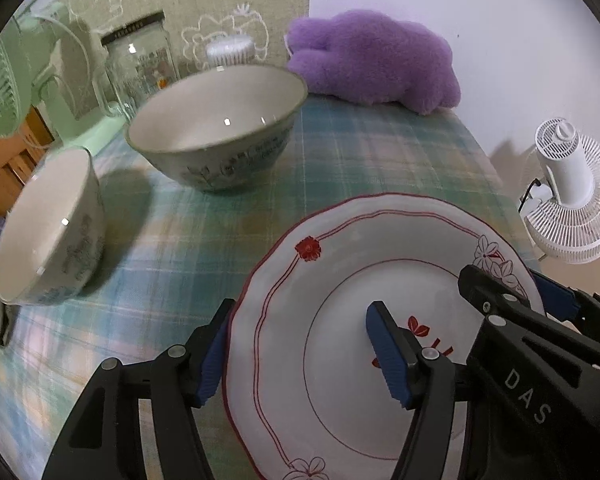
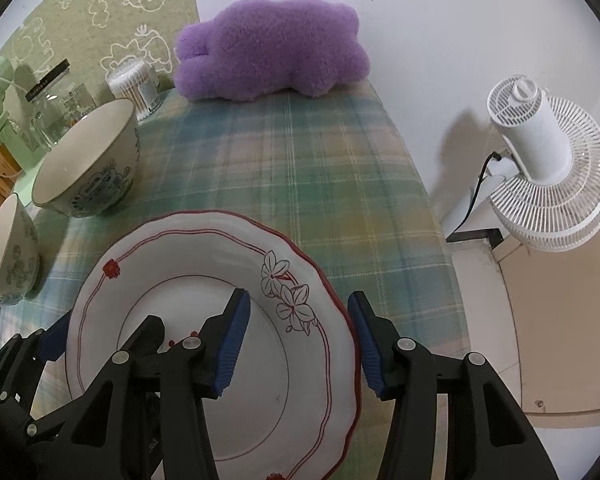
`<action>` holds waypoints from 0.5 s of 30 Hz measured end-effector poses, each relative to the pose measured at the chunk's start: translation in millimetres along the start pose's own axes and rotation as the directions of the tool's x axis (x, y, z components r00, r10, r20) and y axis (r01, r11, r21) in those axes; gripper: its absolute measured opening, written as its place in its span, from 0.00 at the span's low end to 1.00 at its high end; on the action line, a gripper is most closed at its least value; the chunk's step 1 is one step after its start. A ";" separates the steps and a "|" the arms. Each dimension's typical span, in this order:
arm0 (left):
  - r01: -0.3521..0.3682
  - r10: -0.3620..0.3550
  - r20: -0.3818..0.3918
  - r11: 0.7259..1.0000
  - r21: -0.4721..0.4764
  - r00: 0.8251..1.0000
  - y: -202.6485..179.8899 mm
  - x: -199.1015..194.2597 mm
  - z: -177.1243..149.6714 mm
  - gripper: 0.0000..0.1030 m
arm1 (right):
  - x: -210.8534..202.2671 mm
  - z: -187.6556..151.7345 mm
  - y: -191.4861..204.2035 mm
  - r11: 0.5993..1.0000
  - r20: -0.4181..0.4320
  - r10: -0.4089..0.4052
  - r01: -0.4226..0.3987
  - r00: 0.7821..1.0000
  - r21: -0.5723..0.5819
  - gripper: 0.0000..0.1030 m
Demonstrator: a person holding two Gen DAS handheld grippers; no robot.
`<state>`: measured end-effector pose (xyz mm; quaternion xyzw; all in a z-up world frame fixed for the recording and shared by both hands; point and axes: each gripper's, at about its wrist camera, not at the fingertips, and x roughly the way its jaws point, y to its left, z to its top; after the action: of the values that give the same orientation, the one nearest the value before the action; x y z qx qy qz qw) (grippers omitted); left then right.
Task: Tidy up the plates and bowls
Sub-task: 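Lift the red-rimmed plate with both grippers and carry it toward the stack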
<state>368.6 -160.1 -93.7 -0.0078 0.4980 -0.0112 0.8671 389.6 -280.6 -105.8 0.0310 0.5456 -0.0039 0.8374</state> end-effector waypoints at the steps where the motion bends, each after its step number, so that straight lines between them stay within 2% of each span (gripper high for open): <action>1: 0.001 -0.001 0.004 1.000 0.000 1.000 0.4 -2.8 1.1 0.64 | -3.8 1.0 0.4 1.000 0.005 -0.001 0.001 1.000 0.002 0.53; 9: 0.023 -0.023 0.034 1.000 -0.006 0.999 7.9 -35.9 10.1 0.64 | -38.6 8.5 2.5 1.000 0.042 -0.010 0.009 0.999 0.013 0.53; 15: 0.040 -0.040 0.055 0.999 -0.008 0.998 15.0 -68.5 5.2 0.64 | -74.2 6.0 8.4 1.000 0.062 -0.016 0.015 0.998 0.027 0.53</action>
<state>338.8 -143.2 -32.3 -0.0220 0.4737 -0.0259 0.8800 365.5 -274.6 -35.2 0.0379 0.5193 -0.0187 0.8535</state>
